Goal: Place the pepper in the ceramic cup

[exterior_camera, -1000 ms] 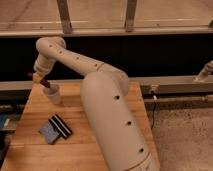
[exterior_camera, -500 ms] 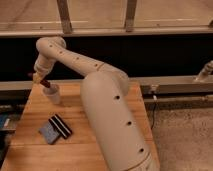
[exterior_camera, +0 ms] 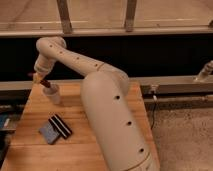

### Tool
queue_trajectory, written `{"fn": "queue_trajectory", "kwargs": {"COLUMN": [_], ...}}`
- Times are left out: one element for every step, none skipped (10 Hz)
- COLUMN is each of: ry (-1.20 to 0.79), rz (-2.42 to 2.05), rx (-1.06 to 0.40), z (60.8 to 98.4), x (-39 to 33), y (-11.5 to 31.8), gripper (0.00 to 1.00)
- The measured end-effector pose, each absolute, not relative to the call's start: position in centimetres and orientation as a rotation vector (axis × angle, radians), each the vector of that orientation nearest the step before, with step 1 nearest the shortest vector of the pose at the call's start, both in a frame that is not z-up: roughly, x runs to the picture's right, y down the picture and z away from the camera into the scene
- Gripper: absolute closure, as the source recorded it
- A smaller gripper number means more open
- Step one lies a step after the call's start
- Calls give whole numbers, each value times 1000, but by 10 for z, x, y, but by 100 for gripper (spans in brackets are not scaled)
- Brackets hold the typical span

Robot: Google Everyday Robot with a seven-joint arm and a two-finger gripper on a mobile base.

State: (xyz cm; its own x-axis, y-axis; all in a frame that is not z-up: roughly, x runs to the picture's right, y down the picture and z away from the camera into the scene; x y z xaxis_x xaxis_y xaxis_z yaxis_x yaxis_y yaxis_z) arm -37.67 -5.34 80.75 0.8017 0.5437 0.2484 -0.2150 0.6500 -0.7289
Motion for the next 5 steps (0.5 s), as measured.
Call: {"fn": "queue_trajectory", "kwargs": {"ry": [-478,-478,-478,-478,-478], "rz": [450,450,450,450,450], "rx": [-747,-747,-747,-747,-747], "z": [808,808,808,808,808], "x": [-377,-377,-377,-377,-377], "y": [-53,-53,-53,-53,-53], "gripper": [39,27,21,20,20]}}
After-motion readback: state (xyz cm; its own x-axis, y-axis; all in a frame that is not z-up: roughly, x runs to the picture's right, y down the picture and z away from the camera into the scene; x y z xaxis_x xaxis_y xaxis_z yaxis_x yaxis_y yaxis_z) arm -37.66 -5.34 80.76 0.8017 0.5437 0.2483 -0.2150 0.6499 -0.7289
